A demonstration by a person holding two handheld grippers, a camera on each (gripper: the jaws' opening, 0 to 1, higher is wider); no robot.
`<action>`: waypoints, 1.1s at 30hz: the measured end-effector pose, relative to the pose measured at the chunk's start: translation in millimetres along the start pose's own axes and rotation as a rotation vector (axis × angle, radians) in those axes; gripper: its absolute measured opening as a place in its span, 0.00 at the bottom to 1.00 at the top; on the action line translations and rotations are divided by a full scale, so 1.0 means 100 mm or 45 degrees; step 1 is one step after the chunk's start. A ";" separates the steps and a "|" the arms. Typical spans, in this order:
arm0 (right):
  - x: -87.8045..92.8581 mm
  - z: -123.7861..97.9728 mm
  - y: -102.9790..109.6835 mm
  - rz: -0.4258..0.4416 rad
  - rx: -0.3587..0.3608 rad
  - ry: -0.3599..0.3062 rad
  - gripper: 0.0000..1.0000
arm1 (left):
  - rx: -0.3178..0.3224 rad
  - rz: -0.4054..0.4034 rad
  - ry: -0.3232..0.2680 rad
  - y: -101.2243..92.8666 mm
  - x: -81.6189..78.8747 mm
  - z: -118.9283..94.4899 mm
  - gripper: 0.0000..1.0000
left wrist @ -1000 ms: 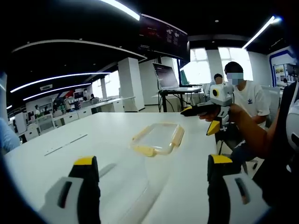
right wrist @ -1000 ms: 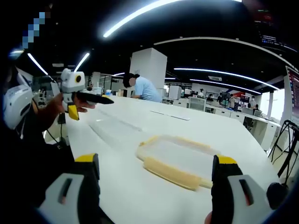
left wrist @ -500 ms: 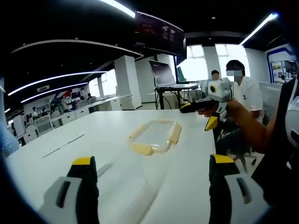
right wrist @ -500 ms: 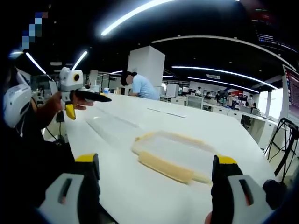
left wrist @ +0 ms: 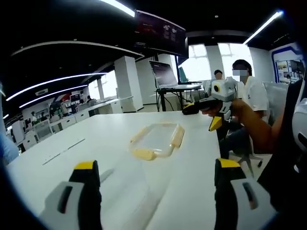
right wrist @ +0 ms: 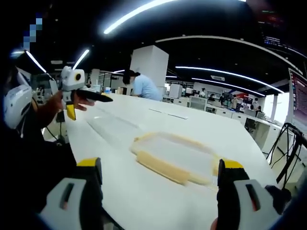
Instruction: Snap each plastic latch of the storage box into its locked position after aligning the lid with the box until every specified latch is closed and the lid sits flush.
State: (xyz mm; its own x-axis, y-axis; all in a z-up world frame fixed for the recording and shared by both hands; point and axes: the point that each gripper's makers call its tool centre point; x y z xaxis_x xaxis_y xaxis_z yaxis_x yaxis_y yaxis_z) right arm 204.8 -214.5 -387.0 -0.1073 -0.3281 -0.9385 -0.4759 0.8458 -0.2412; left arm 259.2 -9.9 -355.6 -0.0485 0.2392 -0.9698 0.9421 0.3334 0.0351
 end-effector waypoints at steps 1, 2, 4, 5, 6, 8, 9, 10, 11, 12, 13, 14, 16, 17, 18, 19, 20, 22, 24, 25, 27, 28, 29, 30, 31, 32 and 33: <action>0.01 -0.01 -0.01 -0.003 0.001 0.005 1.00 | 0.000 0.003 -0.001 0.00 -0.01 0.01 0.98; 0.00 -0.01 -0.02 -0.007 0.000 0.007 1.00 | 0.001 0.006 0.001 0.00 -0.01 0.01 0.98; 0.00 -0.02 -0.03 -0.015 -0.002 0.011 1.00 | 0.003 0.012 0.004 0.00 -0.03 0.02 0.98; -0.01 -0.03 -0.04 -0.018 -0.002 0.012 1.00 | 0.005 0.015 0.005 0.00 -0.03 0.03 0.98; -0.01 -0.03 -0.06 -0.023 -0.002 0.013 1.00 | 0.007 0.016 0.008 -0.01 -0.04 0.04 0.98; -0.02 -0.03 -0.08 -0.026 -0.005 0.015 1.00 | 0.009 0.019 0.006 0.01 -0.05 0.06 0.98; -0.02 -0.03 -0.08 -0.027 -0.005 0.017 1.00 | 0.011 0.016 0.008 0.01 -0.05 0.07 0.98; -0.02 -0.03 -0.10 -0.033 -0.003 0.021 1.00 | 0.016 0.014 0.016 0.01 -0.05 0.08 0.98; -0.02 -0.03 -0.10 -0.035 -0.002 0.024 1.00 | 0.018 0.014 0.017 0.01 -0.05 0.09 0.98; -0.03 -0.04 -0.11 -0.039 -0.002 0.026 1.00 | 0.020 0.015 0.019 0.01 -0.05 0.10 0.98; -0.03 -0.04 -0.11 -0.042 -0.002 0.026 1.00 | 0.021 0.018 0.021 0.00 -0.05 0.10 0.98; -0.04 -0.05 -0.11 -0.046 -0.002 0.026 1.00 | 0.023 0.022 0.022 -0.01 -0.05 0.10 0.98; -0.04 -0.05 -0.11 -0.051 -0.004 0.026 1.00 | 0.027 0.028 0.026 -0.02 -0.06 0.11 0.98; -0.05 -0.06 -0.11 -0.053 -0.005 0.027 1.00 | 0.029 0.029 0.024 -0.03 -0.07 0.12 0.98; -0.05 -0.06 -0.11 -0.056 -0.006 0.029 1.00 | 0.030 0.029 0.023 -0.04 -0.08 0.12 0.98; -0.05 -0.06 -0.11 -0.059 -0.008 0.033 1.00 | 0.031 0.033 0.025 -0.05 -0.09 0.13 0.98; -0.05 -0.07 -0.13 -0.063 -0.008 0.034 1.00 | 0.032 0.037 0.025 -0.05 -0.10 0.13 0.99; -0.06 -0.08 -0.14 -0.069 -0.008 0.036 1.00 | 0.030 0.040 0.015 -0.05 -0.13 0.14 0.99; -0.09 -0.09 -0.15 -0.079 -0.006 0.035 1.00 | 0.040 0.041 0.018 -0.08 -0.15 0.14 0.98; -0.10 -0.10 -0.15 -0.083 -0.007 0.033 1.00 | 0.041 0.044 0.015 -0.08 -0.16 0.14 0.98; -0.12 -0.10 -0.13 -0.091 -0.009 0.030 1.00 | 0.044 0.053 0.017 -0.10 -0.17 0.15 0.98; -0.13 -0.11 -0.13 -0.095 -0.011 0.030 1.00 | 0.045 0.057 0.019 -0.10 -0.18 0.15 0.98; -0.13 -0.11 -0.13 -0.098 -0.013 0.031 1.00 | 0.044 0.060 0.019 -0.10 -0.19 0.15 0.98; -0.13 -0.11 -0.13 -0.100 -0.015 0.033 1.00 | 0.043 0.064 0.021 -0.10 -0.19 0.15 0.98; -0.13 -0.11 -0.13 -0.101 -0.016 0.036 1.00 | 0.042 0.069 0.022 -0.10 -0.20 0.15 0.98; -0.14 -0.12 -0.14 -0.101 -0.013 0.038 1.00 | 0.041 0.072 0.022 -0.10 -0.21 0.15 0.98; -0.14 -0.12 -0.14 -0.103 -0.010 0.037 1.00 | 0.040 0.075 0.022 -0.10 -0.22 0.15 0.98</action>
State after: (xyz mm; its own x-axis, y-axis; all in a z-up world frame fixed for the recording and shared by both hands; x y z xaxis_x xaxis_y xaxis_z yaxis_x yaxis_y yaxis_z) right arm 202.5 -227.3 -367.0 -0.0934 -0.4073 -0.9085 -0.4908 0.8127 -0.3139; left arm 256.1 -31.8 -337.9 0.0021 0.2736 -0.9618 0.9536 0.2892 0.0843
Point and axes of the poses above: the point that each gripper's makers call its tool centre point, and the gripper's own axes: z roughly forward along the fingers, y roughly to its left, x roughly out of its underside, and after that the axes turned 6 degrees about -z, right-handed
